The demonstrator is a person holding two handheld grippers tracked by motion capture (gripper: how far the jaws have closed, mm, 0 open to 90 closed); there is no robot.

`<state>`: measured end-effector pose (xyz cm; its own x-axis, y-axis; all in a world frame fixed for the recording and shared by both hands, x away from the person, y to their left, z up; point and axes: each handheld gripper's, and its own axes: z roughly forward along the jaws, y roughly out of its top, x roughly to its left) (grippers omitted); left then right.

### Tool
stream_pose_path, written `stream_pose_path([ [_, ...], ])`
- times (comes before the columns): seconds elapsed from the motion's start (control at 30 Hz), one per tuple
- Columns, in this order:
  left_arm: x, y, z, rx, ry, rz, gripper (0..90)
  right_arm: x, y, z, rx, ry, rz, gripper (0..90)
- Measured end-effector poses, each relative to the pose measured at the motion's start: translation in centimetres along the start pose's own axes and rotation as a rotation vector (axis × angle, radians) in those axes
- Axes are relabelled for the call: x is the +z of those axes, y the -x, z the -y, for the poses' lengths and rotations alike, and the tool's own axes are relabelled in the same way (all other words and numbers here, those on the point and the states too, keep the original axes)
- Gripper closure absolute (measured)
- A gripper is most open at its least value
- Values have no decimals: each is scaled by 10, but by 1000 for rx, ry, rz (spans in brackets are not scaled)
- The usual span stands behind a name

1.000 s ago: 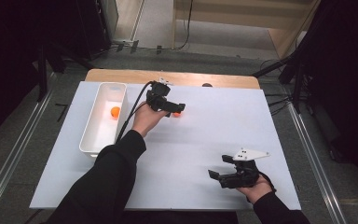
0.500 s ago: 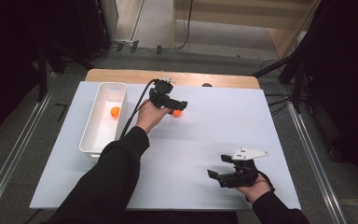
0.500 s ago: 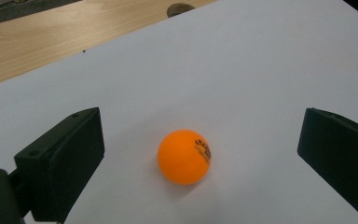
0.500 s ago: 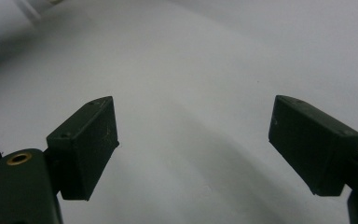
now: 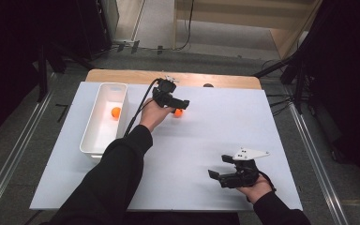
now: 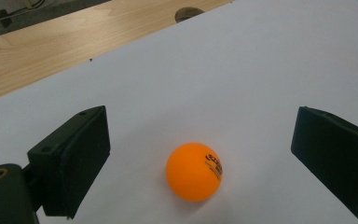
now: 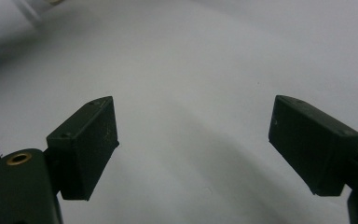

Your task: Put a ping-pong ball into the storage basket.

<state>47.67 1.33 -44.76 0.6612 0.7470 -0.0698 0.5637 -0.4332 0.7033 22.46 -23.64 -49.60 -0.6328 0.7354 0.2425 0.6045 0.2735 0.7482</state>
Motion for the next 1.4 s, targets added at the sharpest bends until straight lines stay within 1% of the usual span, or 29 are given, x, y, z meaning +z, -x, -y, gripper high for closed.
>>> stream_pose_path([
  [0.07,3,0,-1,0,1,1,49,0,0,0,1,0,2,141],
  [0.17,6,1,-3,-19,18,21,49,-1,-1,1,2,-2,6,142],
  [0.27,9,3,-5,1,14,5,49,-3,1,1,-5,-2,17,141],
  [0.3,10,2,-4,2,14,-1,49,-3,1,1,5,0,14,142],
  [0.37,13,0,-4,-2,9,-8,49,-3,1,1,8,4,12,142],
  [0.43,14,-2,-3,-3,10,-8,49,-3,1,2,2,2,11,142],
  [0.53,14,-3,-3,10,21,3,49,-3,1,1,0,3,5,141],
  [0.63,15,-3,-2,-2,30,11,49,-3,0,1,-6,0,7,141],
  [0.83,19,-2,1,4,2,5,49,-3,0,2,-3,1,9,142],
  [0.9,21,0,1,4,1,3,49,-3,0,2,-1,3,8,142],
  [1.0,23,2,3,5,-16,-7,48,-3,0,2,-7,2,8,142],
  [1.1,24,3,3,9,-19,4,48,-4,0,2,-8,2,8,142],
  [1.13,24,3,3,13,-17,0,49,-3,0,2,-6,2,9,142],
  [1.17,25,3,3,3,-11,-3,49,-3,0,2,1,4,14,142],
  [1.23,25,4,4,-3,-15,10,49,-2,2,3,6,-2,14,142],
  [1.3,26,6,6,16,-20,7,49,-2,3,3,13,-3,16,142],
  [1.33,27,7,7,29,-26,-2,48,-2,3,3,15,0,18,141],
  [1.4,28,9,10,49,-21,-15,48,-3,4,3,7,0,19,141],
])
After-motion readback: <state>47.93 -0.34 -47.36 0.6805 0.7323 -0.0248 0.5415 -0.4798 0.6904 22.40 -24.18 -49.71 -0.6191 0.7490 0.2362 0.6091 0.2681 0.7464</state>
